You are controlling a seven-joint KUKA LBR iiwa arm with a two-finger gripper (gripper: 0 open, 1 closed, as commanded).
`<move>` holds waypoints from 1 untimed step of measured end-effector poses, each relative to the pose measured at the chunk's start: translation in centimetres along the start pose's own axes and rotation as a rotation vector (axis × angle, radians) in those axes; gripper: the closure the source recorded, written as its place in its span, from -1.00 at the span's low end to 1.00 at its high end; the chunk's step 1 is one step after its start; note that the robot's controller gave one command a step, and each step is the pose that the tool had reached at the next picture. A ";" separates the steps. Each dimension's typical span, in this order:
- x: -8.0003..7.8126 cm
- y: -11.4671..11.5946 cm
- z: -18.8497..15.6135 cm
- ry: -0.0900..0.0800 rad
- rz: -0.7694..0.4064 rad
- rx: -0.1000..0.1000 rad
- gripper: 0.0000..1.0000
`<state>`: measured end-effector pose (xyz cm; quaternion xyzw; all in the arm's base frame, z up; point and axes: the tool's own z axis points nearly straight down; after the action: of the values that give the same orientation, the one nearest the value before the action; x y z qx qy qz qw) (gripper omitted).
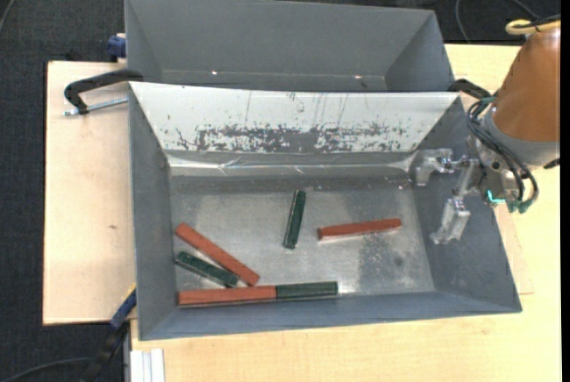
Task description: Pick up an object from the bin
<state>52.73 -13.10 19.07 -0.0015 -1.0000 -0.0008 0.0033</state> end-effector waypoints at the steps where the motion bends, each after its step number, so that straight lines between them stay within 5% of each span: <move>1: -0.3 2.0 12.4 0.000 -0.140 -0.001 -1.00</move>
Offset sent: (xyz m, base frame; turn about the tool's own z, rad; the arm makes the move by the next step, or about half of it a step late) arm 0.0030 0.0187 -0.1207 -0.1401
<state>52.91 -11.07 6.65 0.0683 -0.9977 -0.0017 0.0032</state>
